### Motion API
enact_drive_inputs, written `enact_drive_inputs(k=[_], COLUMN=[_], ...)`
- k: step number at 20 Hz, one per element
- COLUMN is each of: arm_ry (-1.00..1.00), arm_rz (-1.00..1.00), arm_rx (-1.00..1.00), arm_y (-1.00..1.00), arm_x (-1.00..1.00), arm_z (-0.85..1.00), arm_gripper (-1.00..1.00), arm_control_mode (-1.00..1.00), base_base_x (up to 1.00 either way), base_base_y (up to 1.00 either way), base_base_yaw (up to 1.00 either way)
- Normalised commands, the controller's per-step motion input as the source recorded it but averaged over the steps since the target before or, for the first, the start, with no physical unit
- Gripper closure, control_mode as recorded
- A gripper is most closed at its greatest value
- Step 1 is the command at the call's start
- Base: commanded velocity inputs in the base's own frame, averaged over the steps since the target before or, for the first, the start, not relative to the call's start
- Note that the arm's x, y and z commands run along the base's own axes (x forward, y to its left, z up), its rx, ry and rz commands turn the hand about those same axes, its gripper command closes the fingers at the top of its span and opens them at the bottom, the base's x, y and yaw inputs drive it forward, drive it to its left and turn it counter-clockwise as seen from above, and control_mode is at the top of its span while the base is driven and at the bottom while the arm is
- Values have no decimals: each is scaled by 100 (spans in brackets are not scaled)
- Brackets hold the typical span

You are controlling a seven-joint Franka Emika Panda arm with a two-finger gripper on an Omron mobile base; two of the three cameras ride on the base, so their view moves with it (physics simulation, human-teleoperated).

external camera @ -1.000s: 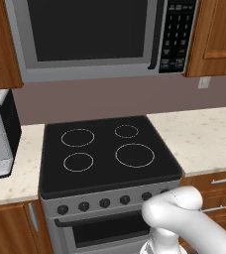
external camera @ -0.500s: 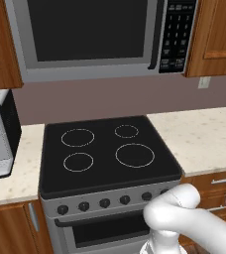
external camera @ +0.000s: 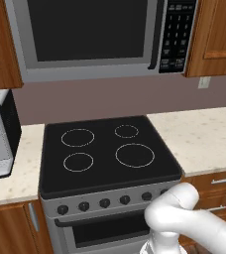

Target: Take the tongs from the drawer on the right and place them on the dining counter next to the tray containing the kebab skewer.

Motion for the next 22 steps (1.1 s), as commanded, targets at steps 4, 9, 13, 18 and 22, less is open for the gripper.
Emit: enact_drive_inputs(k=[4,9,13,18,22], arm_ry=[-11,-7,-5,-3,-1], arm_rz=[4,2,1,8,5], arm_rx=[0,0,0,0,0], arm_y=[0,0,0,-30,-23], arm_x=[33,42,41,18,29], arm_z=[-36,-27,-23,-27,-18], arm_gripper=[-100,-100,-100,-100,-100], arm_control_mode=[-100,-100,-100,-100,-100], base_base_x=[0,0,0,0,0], base_base_y=[0,0,0,0,0], base_base_yaw=[0,0,0,0,0])
